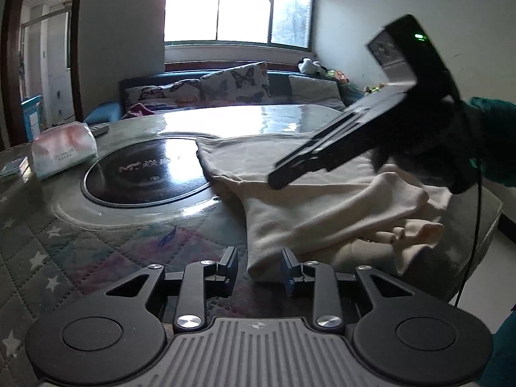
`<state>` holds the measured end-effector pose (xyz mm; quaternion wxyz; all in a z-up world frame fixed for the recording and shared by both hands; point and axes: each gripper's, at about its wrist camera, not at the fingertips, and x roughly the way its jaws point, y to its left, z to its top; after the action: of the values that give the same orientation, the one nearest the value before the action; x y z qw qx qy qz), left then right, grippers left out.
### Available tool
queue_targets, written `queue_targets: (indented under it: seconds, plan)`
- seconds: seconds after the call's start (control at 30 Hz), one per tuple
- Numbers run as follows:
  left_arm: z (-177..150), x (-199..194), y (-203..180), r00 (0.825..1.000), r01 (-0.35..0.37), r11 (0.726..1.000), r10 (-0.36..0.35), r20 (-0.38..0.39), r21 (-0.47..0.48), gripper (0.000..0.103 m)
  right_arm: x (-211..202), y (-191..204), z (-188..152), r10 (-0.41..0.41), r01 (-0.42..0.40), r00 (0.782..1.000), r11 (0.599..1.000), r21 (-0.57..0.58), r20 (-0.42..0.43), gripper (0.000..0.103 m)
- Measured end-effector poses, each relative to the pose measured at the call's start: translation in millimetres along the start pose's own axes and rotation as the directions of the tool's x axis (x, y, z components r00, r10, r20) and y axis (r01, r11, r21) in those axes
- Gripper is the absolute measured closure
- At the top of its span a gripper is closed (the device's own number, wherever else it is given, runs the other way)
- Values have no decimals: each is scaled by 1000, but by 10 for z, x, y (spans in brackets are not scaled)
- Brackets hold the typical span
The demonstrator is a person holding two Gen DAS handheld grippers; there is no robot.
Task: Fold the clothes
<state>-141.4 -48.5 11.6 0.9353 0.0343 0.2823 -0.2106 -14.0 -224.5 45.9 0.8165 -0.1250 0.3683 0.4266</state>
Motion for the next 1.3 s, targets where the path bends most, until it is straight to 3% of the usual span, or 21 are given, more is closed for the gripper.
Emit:
queue_targets:
  seconds: [0.13, 0.2, 0.27, 0.43, 0.9, 1.17, 1.3]
  plan:
    - [-14, 10, 5, 1000, 19, 1000, -19, 2, 14, 73, 143, 5, 42, 43, -43, 999, 999, -16, -32, 77]
    - [-23, 16, 6, 1000, 30, 999, -30, 2, 18, 74, 200, 30, 51, 52, -54, 997, 998, -36, -54, 88]
    - [-36, 17, 7, 999, 40, 999, -41, 3, 18, 90, 217, 78, 67, 46, -49, 997, 997, -66, -55, 98]
    - [-65, 20, 31, 999, 38, 999, -38, 0, 1, 100, 192, 168, 220, 55, -56, 998, 993, -101, -11, 100]
    - [73, -85, 192, 1000, -4, 1000, 4, -18, -15, 97, -170, -1, 221, -10, 13, 999, 998, -60, 44, 92]
    - [437, 189, 36, 998, 61, 997, -60, 17, -41, 91, -542, -49, -281, -119, 118, 992, 993, -26, -29, 87]
    - [545, 535, -96, 996, 85, 996, -85, -25, -30, 91, -589, -85, -528, -158, 159, 987, 987, 28, -38, 87]
